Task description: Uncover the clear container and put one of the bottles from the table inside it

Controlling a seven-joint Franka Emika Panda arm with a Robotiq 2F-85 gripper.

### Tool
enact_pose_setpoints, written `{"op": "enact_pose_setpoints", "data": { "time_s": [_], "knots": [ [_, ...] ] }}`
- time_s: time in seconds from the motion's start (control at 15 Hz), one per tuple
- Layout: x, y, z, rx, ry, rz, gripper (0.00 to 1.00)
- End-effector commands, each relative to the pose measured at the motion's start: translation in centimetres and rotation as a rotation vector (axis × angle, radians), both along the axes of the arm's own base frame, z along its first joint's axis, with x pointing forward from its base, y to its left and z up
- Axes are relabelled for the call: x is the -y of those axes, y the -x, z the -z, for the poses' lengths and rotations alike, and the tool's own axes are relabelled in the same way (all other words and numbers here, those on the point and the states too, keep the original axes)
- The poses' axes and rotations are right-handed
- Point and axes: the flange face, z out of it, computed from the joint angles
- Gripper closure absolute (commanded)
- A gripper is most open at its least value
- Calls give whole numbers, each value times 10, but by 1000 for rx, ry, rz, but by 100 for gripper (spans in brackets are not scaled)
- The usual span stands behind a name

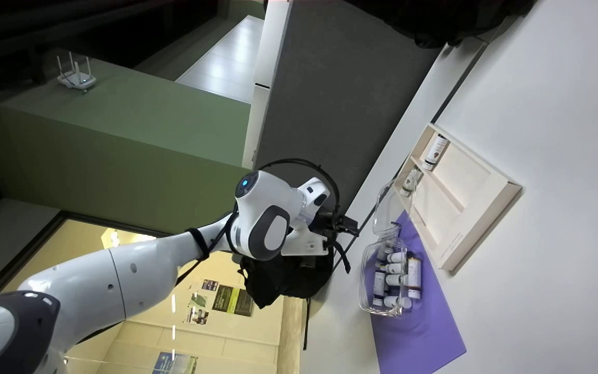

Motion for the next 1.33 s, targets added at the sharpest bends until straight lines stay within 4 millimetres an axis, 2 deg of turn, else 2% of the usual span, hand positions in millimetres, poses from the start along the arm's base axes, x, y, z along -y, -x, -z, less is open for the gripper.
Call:
{"op": "enact_pose_setpoints", "data": {
  "time_s": [0.0,0.6,1.27],
  "knots": [
    [2,-5,2,-74,5,11,0],
    [17,3,14,-132,40,0,0],
    [-6,22,19,-242,-13,-85,0]
  ]
}}
